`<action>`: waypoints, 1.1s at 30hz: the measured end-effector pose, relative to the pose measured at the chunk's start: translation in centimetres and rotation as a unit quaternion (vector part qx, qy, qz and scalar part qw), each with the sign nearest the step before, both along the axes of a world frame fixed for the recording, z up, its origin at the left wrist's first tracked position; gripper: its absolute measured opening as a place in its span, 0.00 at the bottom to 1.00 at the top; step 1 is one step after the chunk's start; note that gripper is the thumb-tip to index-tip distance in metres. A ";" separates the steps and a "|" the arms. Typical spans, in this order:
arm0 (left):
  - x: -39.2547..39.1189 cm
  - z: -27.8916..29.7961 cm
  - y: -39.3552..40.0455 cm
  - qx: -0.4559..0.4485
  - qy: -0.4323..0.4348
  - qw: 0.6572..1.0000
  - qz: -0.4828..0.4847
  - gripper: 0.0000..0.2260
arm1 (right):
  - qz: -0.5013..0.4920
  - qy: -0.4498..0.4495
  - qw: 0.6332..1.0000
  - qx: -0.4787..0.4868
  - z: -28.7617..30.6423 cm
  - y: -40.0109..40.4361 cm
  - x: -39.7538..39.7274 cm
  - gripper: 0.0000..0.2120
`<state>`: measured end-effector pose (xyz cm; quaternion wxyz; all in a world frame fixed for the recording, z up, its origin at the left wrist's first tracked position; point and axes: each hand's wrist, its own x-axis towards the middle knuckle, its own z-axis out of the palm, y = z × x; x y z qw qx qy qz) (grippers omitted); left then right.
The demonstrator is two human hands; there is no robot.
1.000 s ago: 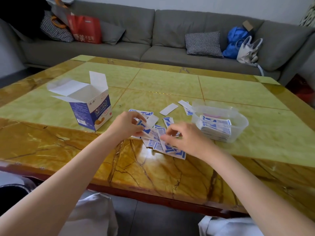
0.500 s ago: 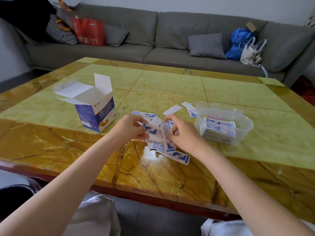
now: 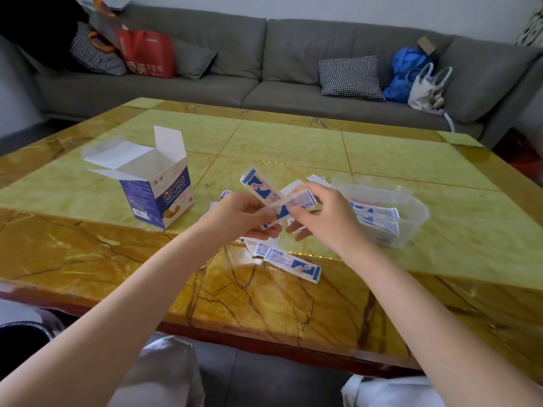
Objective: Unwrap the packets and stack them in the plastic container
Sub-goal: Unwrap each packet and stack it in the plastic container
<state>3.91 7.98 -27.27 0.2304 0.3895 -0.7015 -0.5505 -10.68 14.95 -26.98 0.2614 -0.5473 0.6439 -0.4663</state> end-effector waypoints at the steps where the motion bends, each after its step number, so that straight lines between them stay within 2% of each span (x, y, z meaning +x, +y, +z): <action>1: 0.1 0.0 0.0 -0.027 -0.024 0.999 -0.009 0.04 | -0.002 0.084 0.996 -0.014 0.2 0.2 -0.3 0.02; 2: 0.1 0.0 0.0 -0.062 -0.054 0.996 -0.026 0.05 | 0.001 0.146 0.989 -0.026 0.4 0.4 -0.6 0.00; 4: -0.1 -0.1 0.2 -0.106 -0.099 0.987 -0.069 0.05 | 0.033 0.211 0.977 -0.008 0.7 0.9 -1.4 0.03; 6: -0.5 -0.2 0.7 -0.109 -0.110 0.984 -0.094 0.05 | 0.082 0.234 0.967 0.057 0.5 1.4 -1.7 0.07; 8: -0.9 -0.3 1.1 -0.130 -0.143 0.976 -0.101 0.07 | 0.104 0.247 0.960 0.082 0.2 2.1 -1.7 0.03; 12: -1.4 -1.0 1.6 -0.287 -0.299 0.899 -0.143 0.16 | 0.088 0.272 0.952 0.105 0.1 2.9 -3.1 0.11; 14: -1.6 -1.6 1.6 -0.334 -0.331 0.859 -0.203 0.18 | 0.092 0.300 0.938 0.149 0.1 3.2 -3.9 0.18; 15: -1.7 -1.9 1.5 -0.341 -0.332 0.851 -0.222 0.18 | 0.096 0.313 0.930 0.166 0.0 3.3 -4.2 0.19; 18: -2.2 -2.1 1.3 -0.311 -0.339 0.860 -0.222 0.15 | 0.096 0.327 0.924 0.172 -0.6 3.2 -4.5 0.20; 21: -2.6 -2.3 1.0 -0.324 -0.321 0.869 -0.192 0.03 | 0.074 0.250 0.958 0.120 -1.0 3.1 -4.8 0.15; 23: -2.2 -1.9 0.3 -0.301 -0.273 0.906 -0.121 0.10 | 0.038 0.167 0.984 0.057 -0.7 3.0 -4.7 0.08; 24: -1.8 -1.5 -0.2 -0.268 -0.231 0.933 -0.072 0.11 | 0.020 0.126 0.991 0.032 -0.4 3.0 -4.6 0.06; 27: -0.8 -0.2 -1.3 -0.169 -0.115 0.978 0.035 0.02 | 0.012 0.024 0.999 0.029 0.3 2.8 -4.0 0.08; 30: -1.1 -0.3 -0.9 -0.097 -0.083 0.992 0.022 0.02 | 0.048 0.072 0.992 0.090 0.1 2.4 -3.1 0.15; 33: -1.8 0.0 0.1 -0.017 -0.026 0.999 -0.017 0.07 | 0.069 0.144 0.980 0.118 -0.5 1.4 -2.0 0.18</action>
